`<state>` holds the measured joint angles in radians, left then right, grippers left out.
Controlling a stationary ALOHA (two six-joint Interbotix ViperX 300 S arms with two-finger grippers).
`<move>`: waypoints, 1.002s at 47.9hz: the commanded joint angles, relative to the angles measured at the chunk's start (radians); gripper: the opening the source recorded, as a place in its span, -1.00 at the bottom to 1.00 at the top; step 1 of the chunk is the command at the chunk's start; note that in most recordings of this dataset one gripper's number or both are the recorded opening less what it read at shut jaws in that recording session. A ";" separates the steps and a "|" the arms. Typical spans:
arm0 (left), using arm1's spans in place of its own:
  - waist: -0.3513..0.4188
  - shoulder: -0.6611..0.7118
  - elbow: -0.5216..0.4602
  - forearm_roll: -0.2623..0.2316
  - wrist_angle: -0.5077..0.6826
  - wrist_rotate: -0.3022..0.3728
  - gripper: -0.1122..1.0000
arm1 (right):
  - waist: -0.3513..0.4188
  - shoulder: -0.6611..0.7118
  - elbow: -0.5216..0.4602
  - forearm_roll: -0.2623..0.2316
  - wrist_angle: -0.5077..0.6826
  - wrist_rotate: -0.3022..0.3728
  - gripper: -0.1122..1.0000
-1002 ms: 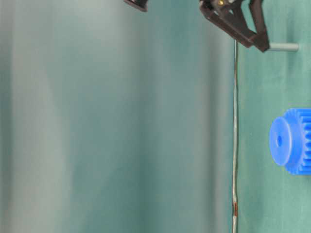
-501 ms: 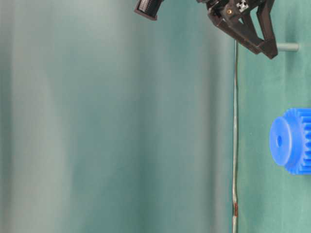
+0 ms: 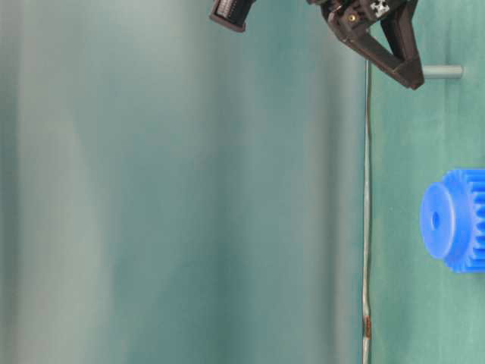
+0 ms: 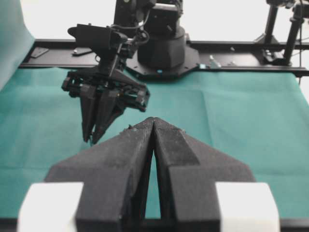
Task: Insert the shaft placed at a random location into the center hole of the medium gear at another random location.
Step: 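Close the right gripper on the silver shaft, holding it upright, then lift the shaft and carry it left over the blue gear's hole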
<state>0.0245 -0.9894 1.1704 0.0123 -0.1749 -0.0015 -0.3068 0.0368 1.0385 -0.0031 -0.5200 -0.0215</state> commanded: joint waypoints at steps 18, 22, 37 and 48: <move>0.003 0.005 -0.025 0.003 -0.002 -0.005 -0.80 | -0.003 -0.195 -0.061 0.002 0.166 -0.003 -0.56; 0.002 0.005 -0.025 0.003 -0.002 -0.005 -0.80 | -0.002 -0.229 -0.066 0.002 0.196 -0.002 -0.56; 0.003 0.005 -0.023 0.003 -0.002 -0.005 -0.80 | 0.002 -0.241 -0.066 0.005 0.210 0.002 -0.56; 0.003 0.005 -0.025 0.003 -0.002 -0.006 -0.80 | 0.008 -0.238 -0.069 0.006 0.209 0.003 -0.56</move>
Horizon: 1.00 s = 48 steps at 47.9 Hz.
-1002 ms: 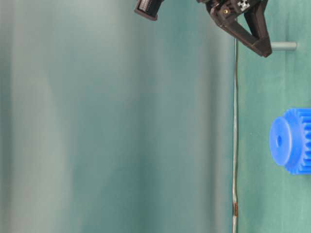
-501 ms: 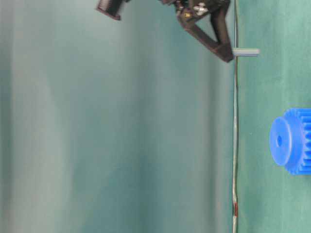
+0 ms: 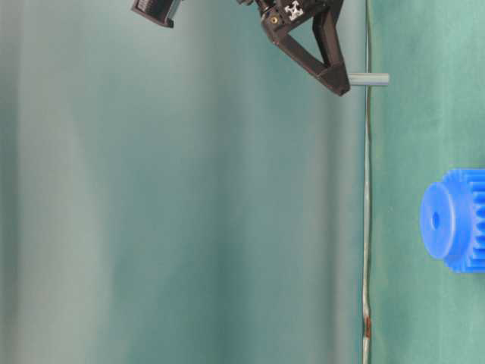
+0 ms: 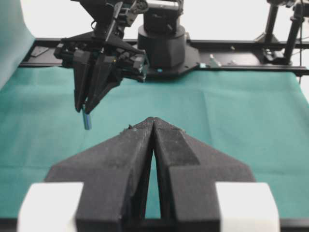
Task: Insert the shaft placed at a random location into the center hole of the medium gear at another random location.
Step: 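Lift the shaft and carry it left over the blue gear's hole, then lower the shaft into the blue gear's center hole with the right gripper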
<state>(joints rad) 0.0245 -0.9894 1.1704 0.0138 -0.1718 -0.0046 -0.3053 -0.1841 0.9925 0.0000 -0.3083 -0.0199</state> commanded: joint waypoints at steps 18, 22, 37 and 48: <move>0.003 0.005 -0.025 0.002 -0.006 -0.003 -0.80 | 0.092 0.095 -0.146 0.014 -0.021 0.005 -0.56; 0.003 0.005 -0.025 0.002 -0.005 -0.003 -0.80 | 0.118 0.130 -0.192 0.014 -0.021 0.005 -0.56; 0.003 0.005 -0.023 0.002 -0.005 -0.005 -0.80 | 0.175 0.253 -0.341 0.014 -0.018 0.005 -0.56; 0.003 0.005 -0.025 0.002 -0.005 -0.005 -0.80 | 0.181 0.296 -0.382 0.015 -0.011 0.005 -0.56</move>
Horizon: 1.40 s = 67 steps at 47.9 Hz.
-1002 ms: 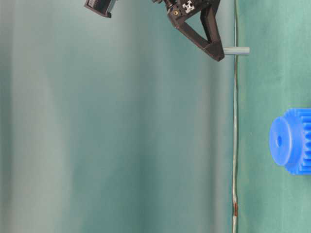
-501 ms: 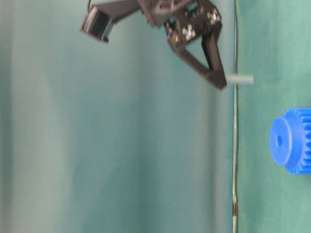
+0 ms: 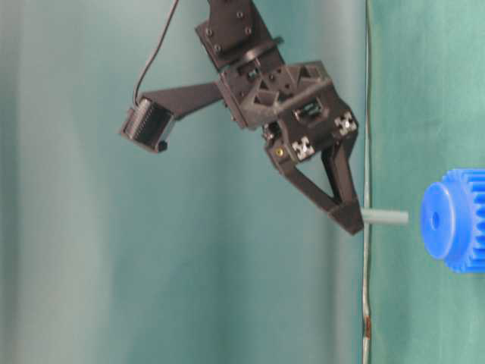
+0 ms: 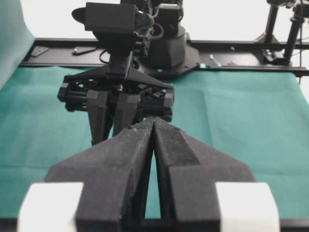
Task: Insert the shaft placed at a random location into the center hole of the medium gear at another random location.
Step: 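Lower the shaft into the blue gear's center hole with the right gripper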
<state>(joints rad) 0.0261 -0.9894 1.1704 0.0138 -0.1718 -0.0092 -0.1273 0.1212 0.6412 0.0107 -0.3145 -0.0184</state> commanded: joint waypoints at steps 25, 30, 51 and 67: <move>0.002 0.005 -0.025 0.002 -0.005 0.000 -0.80 | 0.003 0.021 -0.031 0.014 -0.009 0.003 -0.56; 0.002 0.003 -0.023 0.002 -0.005 0.000 -0.80 | 0.003 0.044 -0.032 0.023 -0.015 0.003 -0.56; 0.002 0.003 -0.025 0.002 -0.005 0.000 -0.80 | 0.003 0.066 -0.032 0.028 -0.032 0.003 -0.56; 0.000 0.003 -0.025 0.003 -0.005 0.000 -0.80 | 0.003 -0.029 -0.035 0.023 0.020 -0.006 -0.56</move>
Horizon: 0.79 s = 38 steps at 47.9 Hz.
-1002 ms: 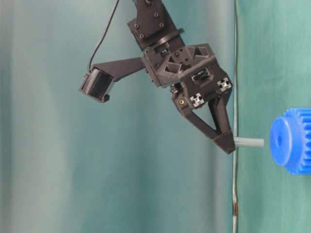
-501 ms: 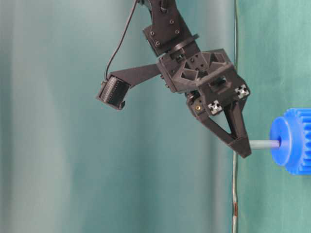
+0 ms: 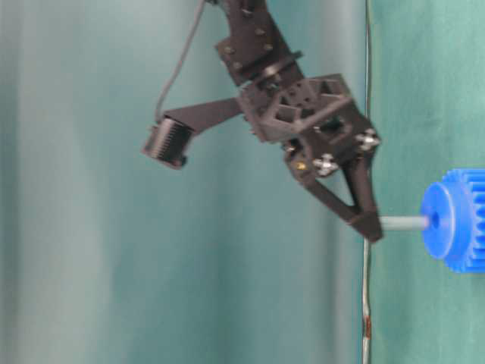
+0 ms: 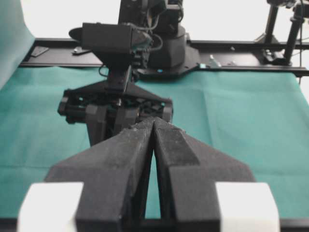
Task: Insert the shaft placed at a random location into the center hole of the medium gear at another random location.
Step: 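Lower the shaft into the blue gear's center hole with the right gripper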
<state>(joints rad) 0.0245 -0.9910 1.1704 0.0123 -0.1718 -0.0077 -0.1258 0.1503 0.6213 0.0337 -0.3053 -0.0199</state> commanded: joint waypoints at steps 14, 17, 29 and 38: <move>0.003 0.005 -0.023 0.005 -0.005 -0.002 -0.80 | 0.009 -0.072 -0.015 0.002 0.034 0.000 -0.56; 0.003 0.005 -0.025 0.003 -0.005 -0.002 -0.80 | 0.012 -0.072 -0.015 0.003 0.032 0.000 -0.56; 0.002 0.005 -0.025 0.003 -0.005 -0.002 -0.80 | 0.015 -0.048 -0.015 0.005 0.025 0.002 -0.56; 0.003 0.005 -0.025 0.003 -0.005 -0.003 -0.80 | 0.015 -0.005 -0.017 0.006 0.000 0.005 -0.56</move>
<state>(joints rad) 0.0261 -0.9910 1.1704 0.0138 -0.1718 -0.0092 -0.1135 0.1473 0.6213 0.0353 -0.2853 -0.0199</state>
